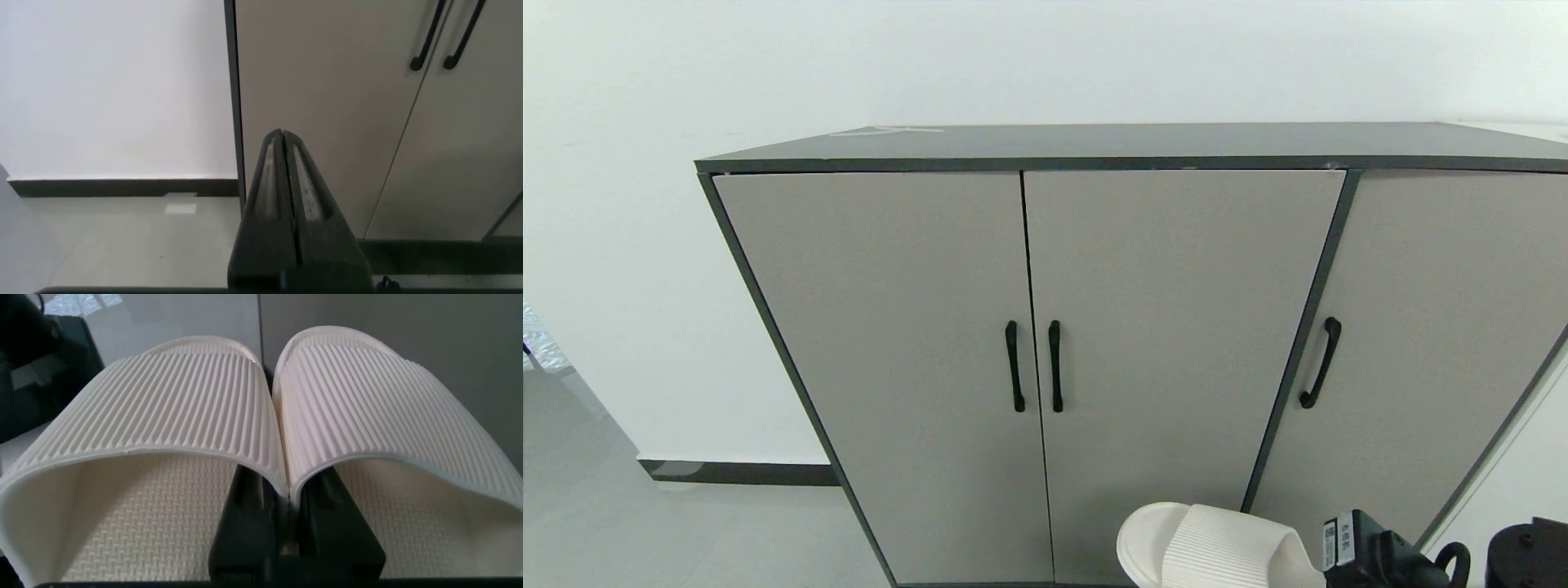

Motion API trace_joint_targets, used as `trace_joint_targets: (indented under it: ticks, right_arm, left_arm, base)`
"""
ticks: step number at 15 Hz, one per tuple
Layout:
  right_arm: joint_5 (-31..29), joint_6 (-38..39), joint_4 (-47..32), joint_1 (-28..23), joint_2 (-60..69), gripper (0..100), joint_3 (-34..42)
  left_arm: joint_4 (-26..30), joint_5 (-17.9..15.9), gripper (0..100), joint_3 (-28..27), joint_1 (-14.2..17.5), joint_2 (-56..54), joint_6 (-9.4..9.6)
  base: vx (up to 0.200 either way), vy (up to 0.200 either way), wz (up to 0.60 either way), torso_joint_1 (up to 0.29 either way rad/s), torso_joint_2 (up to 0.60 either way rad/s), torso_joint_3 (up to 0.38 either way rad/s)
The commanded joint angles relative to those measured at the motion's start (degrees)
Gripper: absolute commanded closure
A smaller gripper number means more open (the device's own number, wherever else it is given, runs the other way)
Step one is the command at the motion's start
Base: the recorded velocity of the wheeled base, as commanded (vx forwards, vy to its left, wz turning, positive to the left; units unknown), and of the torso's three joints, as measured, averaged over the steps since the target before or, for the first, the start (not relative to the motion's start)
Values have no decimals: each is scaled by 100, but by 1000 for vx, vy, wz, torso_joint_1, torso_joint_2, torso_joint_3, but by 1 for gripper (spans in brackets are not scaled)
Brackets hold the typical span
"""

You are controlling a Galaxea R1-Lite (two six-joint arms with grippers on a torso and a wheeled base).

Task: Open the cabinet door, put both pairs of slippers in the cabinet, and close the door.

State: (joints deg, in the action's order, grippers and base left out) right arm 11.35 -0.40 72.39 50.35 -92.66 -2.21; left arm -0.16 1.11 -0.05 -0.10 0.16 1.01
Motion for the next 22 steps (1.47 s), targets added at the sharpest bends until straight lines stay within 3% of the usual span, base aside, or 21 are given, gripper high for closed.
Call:
trace_joint_targets:
  ticks: [1,2,5,6,7,8,9,10,11,12,13,14,17,19,22]
  right_arm:
    - [-1,-4,3,10,11,100,10]
    - [-1,-13,3,19,20,100,10]
    - [-1,-153,21,72,20,100,45]
    - [-1,-206,83,98,11,100,45]
    - [8,-197,135,98,2,100,45]
    - [8,-197,162,98,-24,100,45]
    - [8,-179,162,98,-33,100,19]
    - [-1,-179,162,98,-33,100,19]
    - [-1,-188,162,98,-33,100,27]
    - [-10,-188,162,98,-33,100,27]
    - [-10,-197,162,98,-33,100,19]
    - [-10,-206,162,98,-42,100,10]
    - [-1,-206,170,98,-121,100,-8]
    - [-10,-206,170,98,-191,100,1]
    - [-10,-179,258,98,-270,100,-17]
  left_arm:
    - [-2,3,100,5,1,2,31]
    - [-2,3,0,5,1,2,4]
    - [7,3,0,-4,1,151,101]
    - [-46,-67,0,-408,-34,749,224]
    - [-72,-304,0,-1296,-210,1373,-321]
    - [-72,-999,0,-2192,-632,1883,-1226]
    - [-63,-1587,0,-2518,-913,2234,-1261]
    - [-72,-3011,0,-2896,-1405,3122,-1261]
    - [-125,-3627,0,-2992,-1502,3799,-1253]
    - [-204,-3855,0,-3010,-1502,4177,-1253]
    - [-643,-4242,0,-2983,-1563,5038,-1244]
    - [-933,-4453,0,-2992,-1783,5486,-1244]
    - [-1812,-4479,0,-3010,-2609,6664,-1200]
    - [-2454,-4470,0,-3071,-2794,7552,-910]
    - [-2876,-4180,0,-3414,-2961,8343,-945]
  base:
    - [0,0,0,0,0,0]
    - [0,0,0,0,0,0]
    - [0,0,0,0,0,0]
    - [0,0,0,0,0,0]
    - [0,0,0,0,0,0]
    - [0,0,0,0,0,0]
    - [0,0,0,0,0,0]
    - [0,0,0,0,0,0]
    - [0,0,0,0,0,0]
    - [0,0,0,0,0,0]
    - [0,0,0,0,0,0]
    - [0,0,0,0,0,0]
    - [0,0,0,0,0,0]
    - [0,0,0,0,0,0]
    - [0,0,0,0,0,0]
